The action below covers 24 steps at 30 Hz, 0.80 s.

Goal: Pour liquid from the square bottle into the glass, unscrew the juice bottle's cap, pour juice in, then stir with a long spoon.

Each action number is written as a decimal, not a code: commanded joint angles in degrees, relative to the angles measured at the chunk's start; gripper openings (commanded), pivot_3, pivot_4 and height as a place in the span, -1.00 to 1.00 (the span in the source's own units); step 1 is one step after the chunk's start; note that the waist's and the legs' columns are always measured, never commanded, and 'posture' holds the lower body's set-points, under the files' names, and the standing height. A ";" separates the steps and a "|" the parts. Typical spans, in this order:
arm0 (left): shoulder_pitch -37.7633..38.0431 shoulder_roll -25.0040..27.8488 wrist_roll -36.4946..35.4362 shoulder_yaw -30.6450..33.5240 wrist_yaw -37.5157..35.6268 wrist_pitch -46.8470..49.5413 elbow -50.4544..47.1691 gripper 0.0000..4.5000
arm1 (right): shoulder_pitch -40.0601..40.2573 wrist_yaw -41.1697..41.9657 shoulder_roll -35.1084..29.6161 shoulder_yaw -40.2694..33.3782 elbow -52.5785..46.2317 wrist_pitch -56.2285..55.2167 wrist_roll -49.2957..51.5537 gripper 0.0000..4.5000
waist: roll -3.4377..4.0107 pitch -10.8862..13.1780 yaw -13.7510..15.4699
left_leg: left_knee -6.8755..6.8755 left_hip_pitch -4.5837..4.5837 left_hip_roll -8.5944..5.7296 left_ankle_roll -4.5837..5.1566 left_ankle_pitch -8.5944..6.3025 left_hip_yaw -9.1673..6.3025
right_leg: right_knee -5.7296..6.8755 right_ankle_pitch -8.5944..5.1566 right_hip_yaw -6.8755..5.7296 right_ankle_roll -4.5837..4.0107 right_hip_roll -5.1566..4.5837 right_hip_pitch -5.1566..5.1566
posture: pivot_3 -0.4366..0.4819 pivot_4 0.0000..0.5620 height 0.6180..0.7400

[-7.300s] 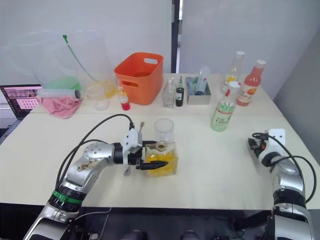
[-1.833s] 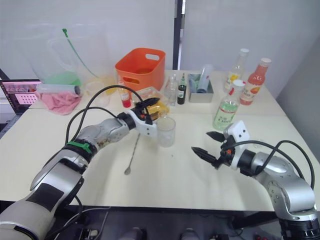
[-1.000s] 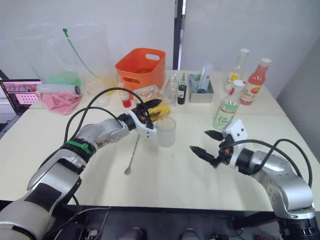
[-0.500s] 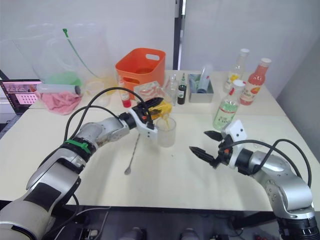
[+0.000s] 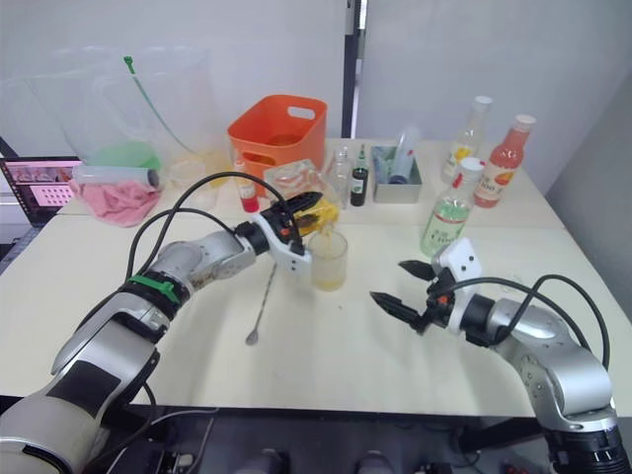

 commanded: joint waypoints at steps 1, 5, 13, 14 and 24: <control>-4.12 -0.14 -4.90 3.39 -0.88 -0.27 -3.39 0.25 | -1.48 0.24 0.18 -0.55 -0.81 -1.47 0.00 0.99 | 0.00 0.00 -0.01 | 0.00 0.00 0.00 0.00 0.00 0.00 | 0.00 0.00 0.00 0.00 0.00 0.00 | -0.05 -0.47 1.00; -4.11 -0.60 -8.52 4.74 -3.73 -0.77 -4.08 0.25 | -1.81 0.39 0.11 -0.40 -0.49 -1.45 -0.18 0.99 | 0.00 0.00 0.06 | 0.02 0.00 0.00 0.00 0.00 -0.01 | 0.00 0.00 0.00 0.00 0.00 0.00 | -0.05 -0.47 1.00; -3.70 -0.75 -15.77 7.40 -9.39 -1.79 -5.44 0.25 | -2.49 0.86 0.08 -0.10 0.04 -1.47 -0.37 0.99 | 0.00 0.00 -0.31 | 0.05 -0.01 0.00 0.00 0.00 -0.01 | 0.02 0.00 0.00 0.00 0.00 -0.01 | -0.05 -0.47 1.00; -3.51 -0.81 -16.69 7.87 -9.99 -2.29 -5.89 0.25 | -2.58 0.95 0.05 -0.07 0.16 -1.51 -0.42 0.99 | 0.00 0.00 -0.36 | 0.06 -0.01 0.00 0.00 0.00 -0.02 | 0.02 0.00 0.00 0.00 0.00 -0.01 | -0.05 -0.47 1.00; -0.71 -3.23 -34.96 17.10 -26.14 3.91 -11.03 0.25 | -4.28 3.26 -0.43 0.80 1.79 -1.72 -0.43 0.99 | 0.00 0.00 -1.18 | 0.09 -0.02 0.00 0.00 0.00 -0.04 | 0.05 0.00 -0.01 0.00 0.00 -0.01 | -0.05 -0.47 1.00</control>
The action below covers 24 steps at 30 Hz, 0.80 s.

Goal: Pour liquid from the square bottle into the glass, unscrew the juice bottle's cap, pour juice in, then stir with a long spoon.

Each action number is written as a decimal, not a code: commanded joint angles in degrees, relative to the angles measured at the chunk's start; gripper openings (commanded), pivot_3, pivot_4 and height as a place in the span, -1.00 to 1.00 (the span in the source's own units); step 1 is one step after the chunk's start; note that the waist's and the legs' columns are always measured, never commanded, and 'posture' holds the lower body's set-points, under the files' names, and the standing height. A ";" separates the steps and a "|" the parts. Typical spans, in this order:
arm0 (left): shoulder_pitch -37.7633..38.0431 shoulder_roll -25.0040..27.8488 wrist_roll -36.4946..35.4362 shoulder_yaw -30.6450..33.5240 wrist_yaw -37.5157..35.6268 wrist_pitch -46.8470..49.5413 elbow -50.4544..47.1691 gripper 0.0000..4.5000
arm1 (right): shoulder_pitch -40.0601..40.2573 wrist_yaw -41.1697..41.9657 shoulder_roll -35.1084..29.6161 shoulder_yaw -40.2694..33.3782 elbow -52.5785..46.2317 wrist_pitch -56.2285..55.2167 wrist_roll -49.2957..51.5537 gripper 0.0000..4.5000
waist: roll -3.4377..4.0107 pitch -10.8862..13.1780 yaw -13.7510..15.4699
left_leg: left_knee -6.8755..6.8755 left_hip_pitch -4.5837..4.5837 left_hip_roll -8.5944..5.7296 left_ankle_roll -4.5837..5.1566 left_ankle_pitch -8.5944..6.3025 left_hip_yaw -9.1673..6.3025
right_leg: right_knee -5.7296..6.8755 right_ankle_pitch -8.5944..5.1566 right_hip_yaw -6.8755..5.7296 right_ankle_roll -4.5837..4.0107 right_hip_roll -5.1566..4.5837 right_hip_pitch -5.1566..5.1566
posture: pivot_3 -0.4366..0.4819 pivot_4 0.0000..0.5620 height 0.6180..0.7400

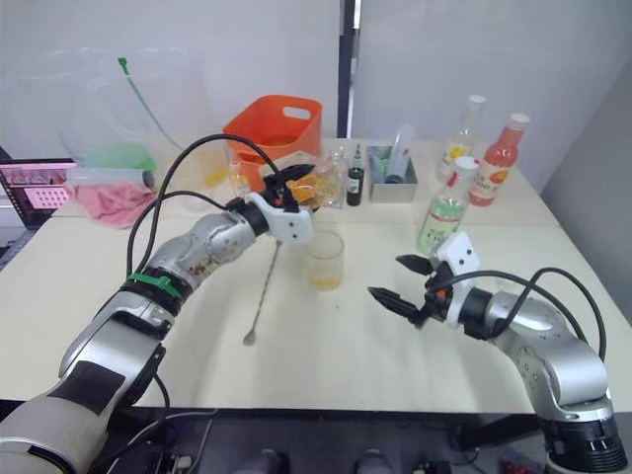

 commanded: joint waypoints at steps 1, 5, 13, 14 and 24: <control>-0.83 -0.94 -10.21 6.64 -4.94 3.63 -7.97 0.25 | -1.15 1.43 -0.48 -0.16 -0.43 -1.32 0.13 0.99 | 0.00 0.00 -0.03 | 0.01 0.00 0.00 0.00 0.00 -0.01 | 0.01 0.00 0.00 0.00 0.00 0.00 | -0.05 -0.47 1.00; 1.82 -2.80 -24.28 15.26 -12.23 19.47 -17.46 0.25 | -3.88 3.84 0.27 0.26 0.35 -1.39 2.03 0.99 | 0.01 0.00 -0.46 | 0.06 0.00 0.00 0.00 0.00 -0.01 | 0.06 0.00 0.01 0.00 0.00 0.00 | -0.05 -0.47 1.00; 8.57 -1.10 -34.72 27.92 -10.24 42.85 -29.32 0.25 | -8.79 8.03 0.43 1.85 3.14 -0.37 3.26 0.99 | 0.01 -0.01 -1.51 | 0.19 0.03 0.02 0.01 0.00 -0.09 | 0.21 0.00 -0.03 0.00 0.02 0.00 | -0.05 -0.47 1.00; 9.46 -0.72 -36.07 29.76 -9.80 45.09 -30.03 0.25 | -9.32 8.46 0.43 2.17 3.57 -0.32 3.19 0.99 | 0.02 -0.01 -1.52 | 0.21 0.02 0.02 0.01 0.00 -0.10 | 0.21 0.00 -0.03 0.00 0.02 0.00 | -0.05 -0.47 1.00; 17.66 3.68 -42.07 40.26 -6.57 51.34 -29.27 0.25 | -13.58 10.95 1.09 5.87 6.80 -0.42 2.03 0.99 | 0.00 -0.01 -0.71 | 0.40 -0.03 0.01 0.02 -0.01 -0.17 | 0.23 0.02 -0.04 -0.03 0.02 0.01 | -0.05 -0.47 1.00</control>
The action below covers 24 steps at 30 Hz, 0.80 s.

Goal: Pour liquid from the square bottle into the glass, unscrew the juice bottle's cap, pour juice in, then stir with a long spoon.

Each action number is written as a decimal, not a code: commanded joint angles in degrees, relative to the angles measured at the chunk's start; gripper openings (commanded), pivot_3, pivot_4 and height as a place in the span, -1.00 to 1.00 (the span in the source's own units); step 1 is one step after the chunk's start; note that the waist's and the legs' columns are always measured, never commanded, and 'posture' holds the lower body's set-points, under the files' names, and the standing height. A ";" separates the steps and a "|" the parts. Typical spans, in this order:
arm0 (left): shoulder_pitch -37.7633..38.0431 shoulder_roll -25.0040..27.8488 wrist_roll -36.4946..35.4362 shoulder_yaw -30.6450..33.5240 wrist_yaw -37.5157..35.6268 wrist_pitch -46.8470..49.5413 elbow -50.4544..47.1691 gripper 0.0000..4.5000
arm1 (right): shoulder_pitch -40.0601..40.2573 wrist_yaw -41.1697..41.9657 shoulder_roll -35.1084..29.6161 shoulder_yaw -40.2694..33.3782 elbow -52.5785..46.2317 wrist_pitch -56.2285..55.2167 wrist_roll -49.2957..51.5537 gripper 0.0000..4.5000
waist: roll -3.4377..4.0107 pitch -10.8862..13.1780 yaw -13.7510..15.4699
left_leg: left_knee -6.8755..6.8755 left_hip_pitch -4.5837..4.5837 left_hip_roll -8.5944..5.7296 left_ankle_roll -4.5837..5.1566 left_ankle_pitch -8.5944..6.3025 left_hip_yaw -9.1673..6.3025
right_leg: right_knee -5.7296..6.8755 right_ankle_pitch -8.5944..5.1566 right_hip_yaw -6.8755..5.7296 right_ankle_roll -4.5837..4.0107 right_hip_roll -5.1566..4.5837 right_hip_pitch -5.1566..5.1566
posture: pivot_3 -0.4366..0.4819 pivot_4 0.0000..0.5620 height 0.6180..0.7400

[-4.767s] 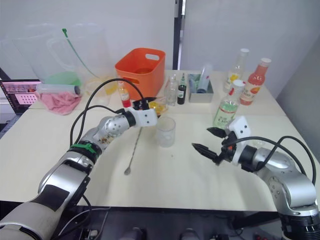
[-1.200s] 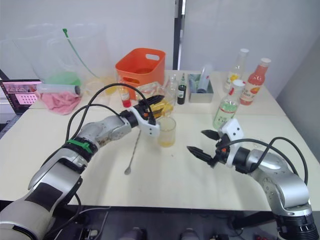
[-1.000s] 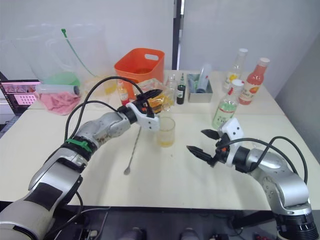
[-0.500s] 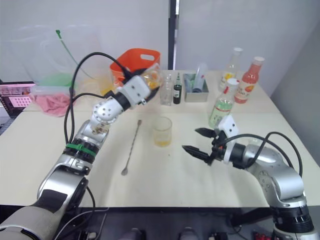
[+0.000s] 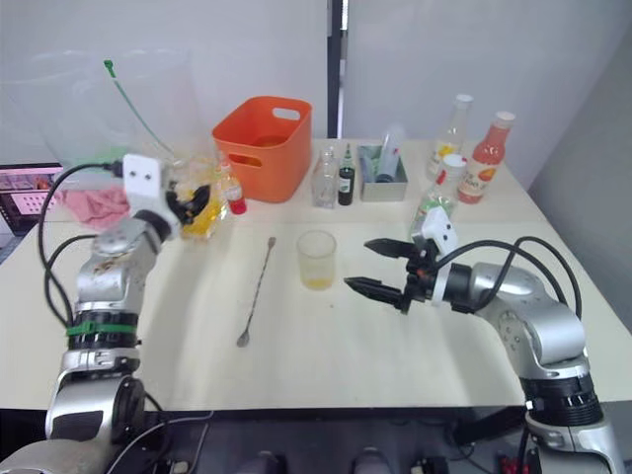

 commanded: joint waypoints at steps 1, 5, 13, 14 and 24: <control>-1.90 2.08 -2.47 3.72 1.14 -2.10 -3.69 0.25 | -1.49 0.89 0.00 0.10 -0.26 -0.40 -0.18 0.99 | -0.03 0.00 0.68 | 0.03 -0.04 -0.01 0.00 0.00 -0.01 | -0.01 0.00 0.00 0.00 0.00 0.00 | -0.05 -0.47 1.00; -1.09 3.72 -1.78 3.19 -0.39 -3.68 -1.82 0.25 | -1.95 1.11 0.26 0.44 0.05 -0.42 -0.18 0.99 | -0.15 -0.04 1.39 | 0.08 -0.12 -0.03 -0.01 -0.01 -0.01 | -0.11 0.01 0.00 -0.01 -0.01 0.00 | -0.05 -0.47 1.00; -4.94 2.17 -1.89 1.59 -2.15 -9.63 7.59 0.25 | -2.15 -0.09 1.01 0.98 -0.65 0.22 -0.42 0.99 | -0.18 -0.05 1.62 | 0.08 -0.12 -0.03 -0.01 -0.01 -0.01 | -0.11 0.02 -0.01 -0.02 -0.01 0.00 | -0.05 -0.47 1.00; -5.34 2.14 -1.78 1.23 -2.56 -10.20 8.69 0.25 | -2.06 -0.25 1.00 0.98 -0.85 0.30 -0.38 0.99 | -0.19 -0.04 1.58 | 0.08 -0.12 -0.03 -0.01 -0.01 0.00 | -0.11 0.02 -0.01 -0.02 -0.01 0.00 | -0.05 -0.47 1.00; -4.33 1.75 -2.15 -1.20 -7.59 -12.15 14.42 0.25 | 0.51 -2.59 -0.42 -1.05 -3.71 1.73 0.23 0.99 | -0.20 -0.04 0.95 | 0.07 -0.12 -0.01 0.01 -0.02 -0.01 | -0.03 0.03 -0.02 -0.03 -0.01 -0.05 | -0.05 -0.47 1.00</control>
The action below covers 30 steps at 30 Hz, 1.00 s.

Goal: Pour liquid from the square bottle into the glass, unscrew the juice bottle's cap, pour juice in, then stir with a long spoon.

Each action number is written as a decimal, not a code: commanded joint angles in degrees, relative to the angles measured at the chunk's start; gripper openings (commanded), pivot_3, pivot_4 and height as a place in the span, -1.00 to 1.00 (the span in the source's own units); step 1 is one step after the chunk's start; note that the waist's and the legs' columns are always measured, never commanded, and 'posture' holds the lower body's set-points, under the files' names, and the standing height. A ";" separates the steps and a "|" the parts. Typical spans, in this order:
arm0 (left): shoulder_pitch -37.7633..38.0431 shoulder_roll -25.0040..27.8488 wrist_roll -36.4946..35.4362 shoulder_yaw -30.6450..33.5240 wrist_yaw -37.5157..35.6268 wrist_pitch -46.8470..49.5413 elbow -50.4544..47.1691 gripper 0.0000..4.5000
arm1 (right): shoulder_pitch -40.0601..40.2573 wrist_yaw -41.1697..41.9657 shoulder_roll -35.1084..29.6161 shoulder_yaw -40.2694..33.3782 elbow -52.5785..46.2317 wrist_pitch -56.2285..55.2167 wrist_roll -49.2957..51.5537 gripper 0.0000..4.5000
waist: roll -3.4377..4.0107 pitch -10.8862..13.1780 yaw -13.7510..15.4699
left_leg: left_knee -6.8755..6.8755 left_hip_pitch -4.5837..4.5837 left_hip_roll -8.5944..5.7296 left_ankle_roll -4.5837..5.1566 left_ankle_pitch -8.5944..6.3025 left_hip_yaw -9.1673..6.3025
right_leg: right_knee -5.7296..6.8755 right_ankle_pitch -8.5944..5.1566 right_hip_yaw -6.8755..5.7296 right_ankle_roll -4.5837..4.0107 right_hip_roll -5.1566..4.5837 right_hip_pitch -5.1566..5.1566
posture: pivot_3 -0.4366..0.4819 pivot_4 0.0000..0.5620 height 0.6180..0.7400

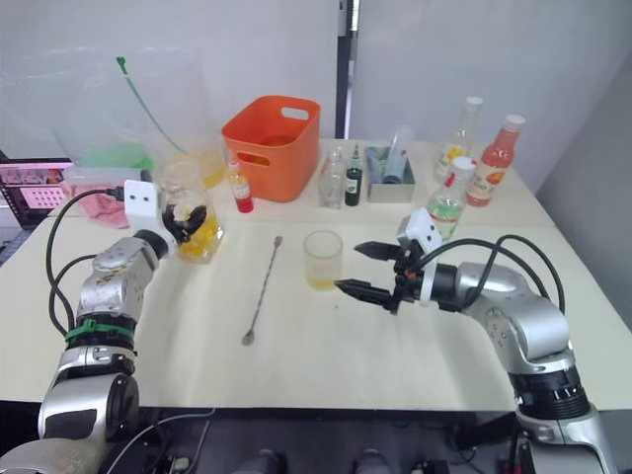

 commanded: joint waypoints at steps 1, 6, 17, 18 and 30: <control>-0.85 0.86 -1.51 0.43 -1.91 -1.63 -2.05 0.25 | 0.00 -0.84 -0.84 -2.53 -2.40 0.21 0.63 0.99 | 0.00 0.00 0.02 | 0.00 0.00 0.00 0.00 0.00 0.01 | 0.00 0.00 0.00 0.00 0.00 0.00 | -0.05 -0.47 1.00; 0.85 1.22 -1.41 0.76 -1.73 -1.90 -2.92 0.71 | 0.70 -1.22 -1.22 -2.98 -3.14 0.50 0.91 1.00 | 0.00 0.00 0.10 | 0.00 0.01 0.00 0.00 0.00 0.01 | 0.00 0.00 0.01 0.00 0.00 0.02 | -0.05 -0.47 1.00; 0.76 3.07 -4.17 2.71 -0.66 0.07 -12.74 0.99 | 1.20 -0.89 -1.51 -2.92 -3.26 0.45 0.62 1.00 | -0.01 0.00 0.05 | 0.00 0.04 0.01 0.00 0.00 0.02 | 0.00 0.00 0.01 0.00 0.00 0.04 | -0.05 -0.47 1.00; -0.41 3.56 -4.86 2.98 -0.67 0.69 -14.26 0.99 | 1.10 -0.79 -1.49 -2.89 -3.08 0.35 0.57 1.00 | -0.01 0.00 0.04 | 0.00 0.04 0.01 0.00 0.00 0.02 | 0.00 0.00 0.01 0.00 0.00 0.04 | -0.05 -0.47 1.00; 2.62 10.28 -16.92 -0.93 -15.05 17.89 -38.48 0.99 | -1.44 2.02 -2.32 -3.59 1.12 -1.23 -0.06 1.00 | 0.04 -0.02 -0.38 | -0.02 0.15 0.07 0.02 -0.01 0.09 | -0.03 0.00 0.05 0.00 0.02 0.11 | -0.05 -0.47 1.00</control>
